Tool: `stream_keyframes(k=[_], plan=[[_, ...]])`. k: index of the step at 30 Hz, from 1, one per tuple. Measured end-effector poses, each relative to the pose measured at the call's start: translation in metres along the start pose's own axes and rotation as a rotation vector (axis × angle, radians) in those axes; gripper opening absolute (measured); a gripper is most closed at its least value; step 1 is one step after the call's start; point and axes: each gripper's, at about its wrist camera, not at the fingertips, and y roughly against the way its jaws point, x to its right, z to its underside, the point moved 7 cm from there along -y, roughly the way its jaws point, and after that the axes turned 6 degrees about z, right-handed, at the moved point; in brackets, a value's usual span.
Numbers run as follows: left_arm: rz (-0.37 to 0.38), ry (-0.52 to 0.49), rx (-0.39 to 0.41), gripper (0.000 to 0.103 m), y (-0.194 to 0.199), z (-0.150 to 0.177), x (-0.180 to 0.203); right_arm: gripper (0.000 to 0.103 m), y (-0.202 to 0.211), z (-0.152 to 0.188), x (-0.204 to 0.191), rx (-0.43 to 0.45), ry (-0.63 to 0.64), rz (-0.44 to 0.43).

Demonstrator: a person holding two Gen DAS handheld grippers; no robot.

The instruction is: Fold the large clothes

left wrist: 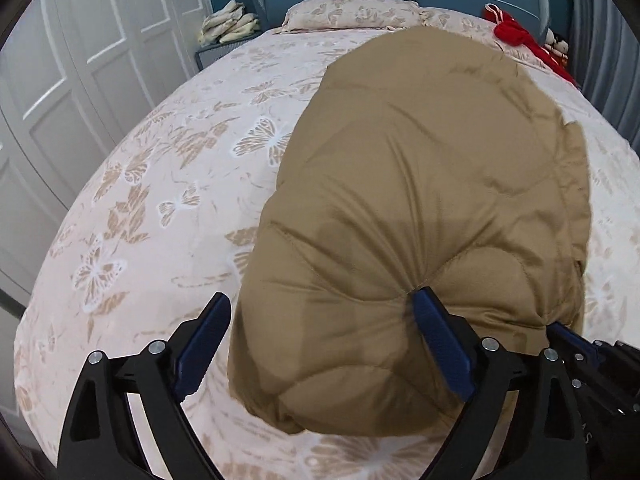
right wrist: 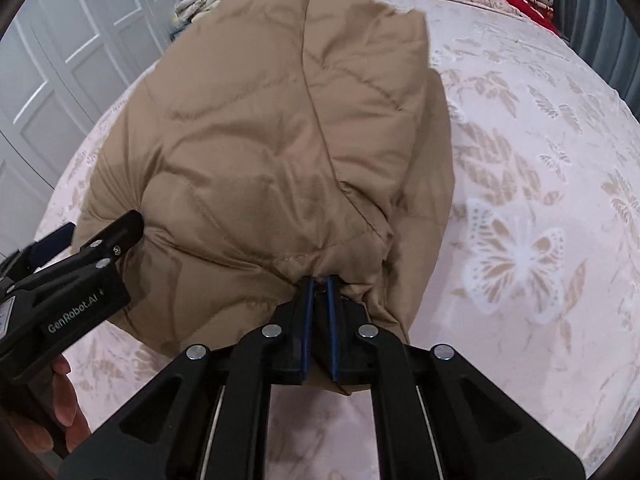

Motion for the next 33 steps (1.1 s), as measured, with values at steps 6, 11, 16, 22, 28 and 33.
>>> stream_keyframes(k=[6,11,16,22,28,33], plan=[[0.007,0.038,-0.001,0.095,-0.015,0.005,-0.001,0.006,-0.015,0.003,-0.004,-0.009,0.009,0.022],[-0.023,0.018,0.015,0.095,-0.02,0.008,0.004,0.006,-0.024,0.005,-0.007,-0.005,0.025,0.038],[-0.035,0.014,0.009,0.095,-0.022,0.007,0.006,0.006,-0.026,0.008,-0.011,0.002,0.059,0.05],[-0.011,0.051,-0.054,0.094,0.024,0.022,-0.006,0.06,0.031,0.018,-0.005,-0.02,0.002,0.016],[-0.057,0.0,0.024,0.098,0.115,0.07,-0.009,0.098,0.138,0.074,0.001,0.182,0.046,0.111],[-0.042,0.018,0.048,0.098,0.165,0.116,-0.009,0.098,0.176,0.128,-0.004,0.207,0.095,0.131]])
